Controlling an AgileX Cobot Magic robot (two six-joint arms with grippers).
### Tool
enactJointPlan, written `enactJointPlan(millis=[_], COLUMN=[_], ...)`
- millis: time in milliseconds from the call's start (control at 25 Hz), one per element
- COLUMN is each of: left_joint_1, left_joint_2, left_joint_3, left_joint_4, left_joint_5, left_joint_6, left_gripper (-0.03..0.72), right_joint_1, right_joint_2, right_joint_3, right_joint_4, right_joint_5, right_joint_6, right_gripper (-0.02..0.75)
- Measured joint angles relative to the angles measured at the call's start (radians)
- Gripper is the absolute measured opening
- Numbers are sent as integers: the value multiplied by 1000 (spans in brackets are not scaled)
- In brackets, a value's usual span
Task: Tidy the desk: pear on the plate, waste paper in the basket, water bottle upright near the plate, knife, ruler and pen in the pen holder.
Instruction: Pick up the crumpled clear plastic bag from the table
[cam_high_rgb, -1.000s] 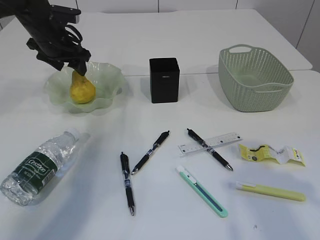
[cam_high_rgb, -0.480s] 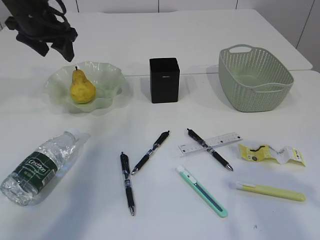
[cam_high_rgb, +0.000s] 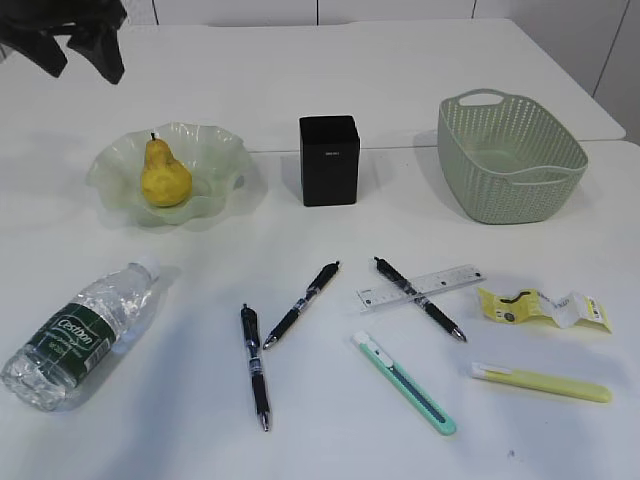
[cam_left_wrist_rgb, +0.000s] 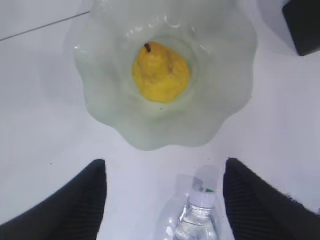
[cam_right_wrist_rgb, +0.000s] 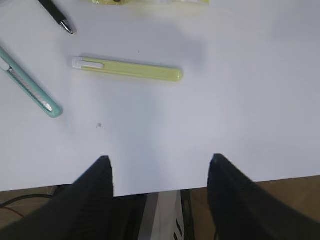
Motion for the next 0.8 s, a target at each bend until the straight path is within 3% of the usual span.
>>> enactJointPlan(millis=[440, 800], left_joint_1=[0, 0], left_joint_2=[-77, -83], left_joint_3=[0, 0], left_joint_4=[-18, -25], left_joint_5=[5, 8], left_joint_6=[0, 0], left_gripper=[515, 515], right_joint_1=[0, 0], right_joint_2=[230, 420], right_joint_3=[-208, -247], right_joint_4=[-4, -70], right_joint_5=[0, -11], right_joint_6=[3, 52], right_gripper=[502, 531])
